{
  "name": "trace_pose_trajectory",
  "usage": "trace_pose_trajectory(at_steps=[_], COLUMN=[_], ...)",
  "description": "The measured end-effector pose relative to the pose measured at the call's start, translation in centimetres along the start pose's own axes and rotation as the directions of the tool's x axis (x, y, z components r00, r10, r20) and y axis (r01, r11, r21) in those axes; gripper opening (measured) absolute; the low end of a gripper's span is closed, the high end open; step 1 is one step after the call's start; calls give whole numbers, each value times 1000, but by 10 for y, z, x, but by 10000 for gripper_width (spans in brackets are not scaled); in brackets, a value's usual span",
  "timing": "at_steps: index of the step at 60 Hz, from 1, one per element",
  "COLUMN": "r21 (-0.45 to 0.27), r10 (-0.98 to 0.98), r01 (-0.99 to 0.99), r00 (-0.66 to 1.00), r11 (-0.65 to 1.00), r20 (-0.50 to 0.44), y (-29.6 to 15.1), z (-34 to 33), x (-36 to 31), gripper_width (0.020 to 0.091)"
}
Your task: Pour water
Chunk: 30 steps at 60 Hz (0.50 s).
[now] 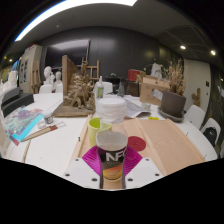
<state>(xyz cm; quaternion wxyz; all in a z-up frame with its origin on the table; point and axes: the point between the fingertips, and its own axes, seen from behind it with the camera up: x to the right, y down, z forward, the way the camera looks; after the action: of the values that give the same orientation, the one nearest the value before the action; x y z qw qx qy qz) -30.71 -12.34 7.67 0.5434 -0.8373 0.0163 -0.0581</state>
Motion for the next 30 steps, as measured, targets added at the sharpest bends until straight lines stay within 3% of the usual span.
trace_pose_trajectory(at_steps=[8, 16, 30], r21=[8, -6, -126], r10=[-118, -357, -833], r01=[119, 364, 854], r00=[987, 909, 444], r11=[993, 931, 505], r20=[-107, -215, -330], y=[-35, -77, -135], z=[9, 32, 73], x=[52, 102, 129], gripper_width=[239, 238, 239])
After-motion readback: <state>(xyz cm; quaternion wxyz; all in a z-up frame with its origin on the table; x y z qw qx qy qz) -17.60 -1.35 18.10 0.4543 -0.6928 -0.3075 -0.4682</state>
